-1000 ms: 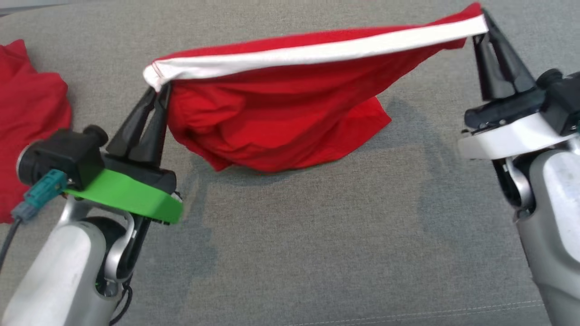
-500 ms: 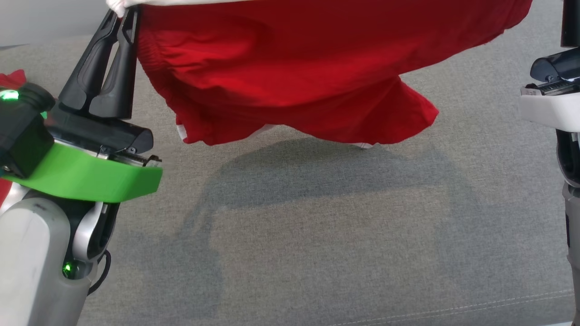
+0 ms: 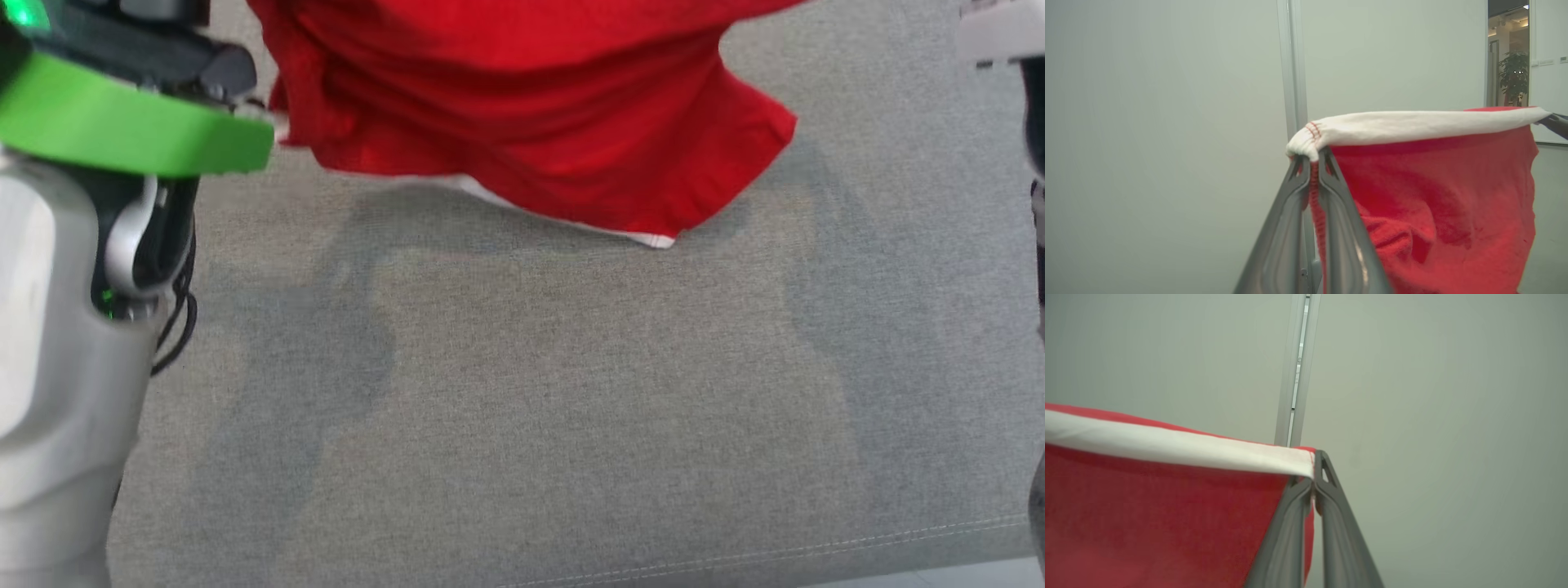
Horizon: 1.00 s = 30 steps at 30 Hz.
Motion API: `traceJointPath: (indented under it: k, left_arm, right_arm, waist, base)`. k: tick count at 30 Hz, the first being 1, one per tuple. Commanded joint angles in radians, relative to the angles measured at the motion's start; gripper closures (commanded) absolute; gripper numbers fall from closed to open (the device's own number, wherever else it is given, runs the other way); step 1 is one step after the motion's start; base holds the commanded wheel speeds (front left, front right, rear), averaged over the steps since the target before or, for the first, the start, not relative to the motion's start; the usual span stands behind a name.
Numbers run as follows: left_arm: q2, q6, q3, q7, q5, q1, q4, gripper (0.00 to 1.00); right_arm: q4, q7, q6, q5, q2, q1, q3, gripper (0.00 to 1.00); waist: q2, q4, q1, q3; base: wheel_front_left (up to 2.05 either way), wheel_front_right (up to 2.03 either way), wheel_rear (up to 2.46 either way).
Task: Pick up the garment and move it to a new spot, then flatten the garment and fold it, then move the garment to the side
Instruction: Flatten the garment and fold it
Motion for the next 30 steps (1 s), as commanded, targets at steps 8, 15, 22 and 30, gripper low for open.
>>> traceJointPath:
  k: [8,15,22,30]
  left_arm:
    - [-0.102,-0.078,-0.029,-0.177,0.044,-0.362,0.391,1.00]
    - [-0.155,-0.110,-0.036,-0.247,0.055,-0.496,0.700,1.00]
    - [-0.204,-0.124,-0.012,-0.249,0.025,-0.465,0.853,1.00]
    - [-0.268,-0.125,-0.049,-0.249,-0.083,-0.241,0.886,1.00]
  right_arm:
    - [0.310,-0.066,-0.002,-0.015,0.013,-0.378,0.051,1.00]
    - [0.629,-0.159,-0.002,-0.055,0.110,-0.544,0.072,1.00]
    - [0.819,-0.204,-0.002,-0.044,0.154,-0.540,0.125,1.00]
    - [0.928,-0.234,-0.002,0.073,0.164,-0.345,0.194,1.00]
  waist:
    - [0.0000,0.042,0.0000,0.135]
    - [0.0000,0.021,0.0000,0.168]
    - [0.0000,0.011,0.0000,0.201]
    - [0.0000,0.022,0.0000,0.211]
  base:
    - [0.00,0.00,0.00]
    - [0.00,0.00,0.00]
    - [0.00,0.00,0.00]
    - [0.00,0.00,0.00]
